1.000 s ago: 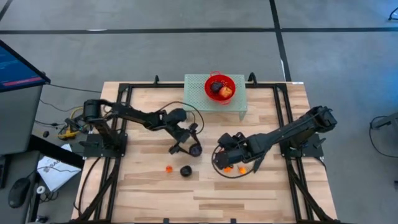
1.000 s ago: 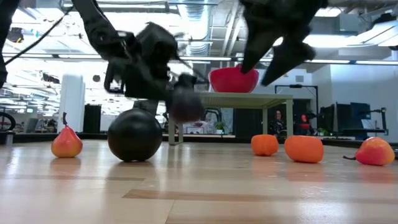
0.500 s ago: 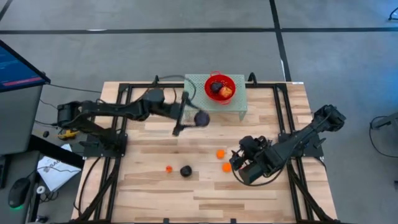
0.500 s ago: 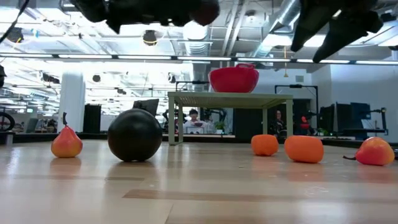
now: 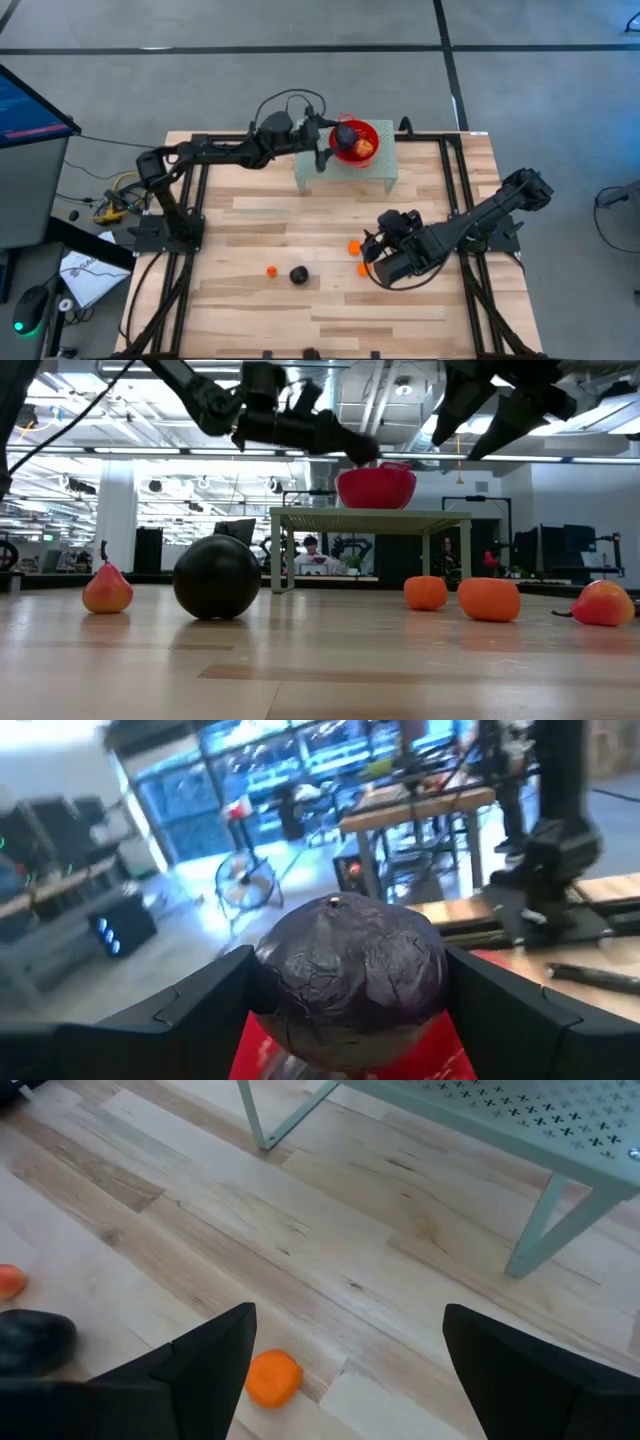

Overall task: Pick & Place Fruit
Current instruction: Put the top black plum into the red strainer bowl on the shelf

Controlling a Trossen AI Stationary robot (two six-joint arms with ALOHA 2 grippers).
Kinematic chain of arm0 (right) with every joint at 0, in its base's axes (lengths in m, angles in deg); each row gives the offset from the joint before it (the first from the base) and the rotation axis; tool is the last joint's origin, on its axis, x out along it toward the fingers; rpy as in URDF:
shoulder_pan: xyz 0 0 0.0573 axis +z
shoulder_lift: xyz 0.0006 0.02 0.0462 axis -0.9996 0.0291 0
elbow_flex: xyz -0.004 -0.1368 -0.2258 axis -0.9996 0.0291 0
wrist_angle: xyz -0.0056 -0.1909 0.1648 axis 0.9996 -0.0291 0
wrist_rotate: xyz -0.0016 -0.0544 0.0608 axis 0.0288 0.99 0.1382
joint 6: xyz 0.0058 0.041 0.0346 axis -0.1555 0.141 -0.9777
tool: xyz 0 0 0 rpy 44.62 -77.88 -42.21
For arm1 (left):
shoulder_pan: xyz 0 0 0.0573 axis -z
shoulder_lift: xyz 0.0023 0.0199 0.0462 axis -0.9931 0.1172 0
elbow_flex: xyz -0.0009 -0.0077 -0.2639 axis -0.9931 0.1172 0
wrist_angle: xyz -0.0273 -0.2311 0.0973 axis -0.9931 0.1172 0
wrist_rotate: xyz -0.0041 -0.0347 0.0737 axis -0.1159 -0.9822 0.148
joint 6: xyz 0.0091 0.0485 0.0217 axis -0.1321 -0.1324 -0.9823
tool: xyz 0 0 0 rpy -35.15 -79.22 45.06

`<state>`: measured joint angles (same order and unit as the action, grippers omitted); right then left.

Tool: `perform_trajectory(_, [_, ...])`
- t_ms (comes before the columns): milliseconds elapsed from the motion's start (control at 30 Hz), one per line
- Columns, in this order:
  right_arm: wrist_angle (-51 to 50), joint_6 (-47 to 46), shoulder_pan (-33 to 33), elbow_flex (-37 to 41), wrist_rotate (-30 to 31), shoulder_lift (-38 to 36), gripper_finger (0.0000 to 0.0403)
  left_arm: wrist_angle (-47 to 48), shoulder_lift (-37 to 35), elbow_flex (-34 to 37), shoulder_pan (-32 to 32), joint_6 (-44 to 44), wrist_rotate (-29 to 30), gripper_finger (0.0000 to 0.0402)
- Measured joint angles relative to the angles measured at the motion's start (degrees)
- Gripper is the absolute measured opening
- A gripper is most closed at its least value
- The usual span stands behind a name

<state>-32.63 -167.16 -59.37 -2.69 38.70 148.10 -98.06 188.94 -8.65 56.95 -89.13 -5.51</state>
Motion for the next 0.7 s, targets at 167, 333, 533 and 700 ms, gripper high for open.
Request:
perform_trajectory(167, [0.53,1.48,-0.58,0.0,0.15,0.0,0.0317,0.27,1.53,0.01,-1.59,3.5,-0.27,0.0298])
perform_trajectory(333, [0.92,2.78,-0.58,0.0,0.2,0.0,0.0317,0.66,1.53,-0.04,-1.12,3.69,-0.28,0.0299])
perform_trajectory(533, [1.07,3.04,-0.58,0.0,0.2,0.0,0.0317,2.75,1.53,-0.04,-1.02,5.54,-1.81,0.0337])
perform_trajectory(700, [1.07,3.2,-0.58,0.0,0.2,0.0,0.0317,4.08,1.53,-0.04,-1.02,5.79,-1.74,0.0376])
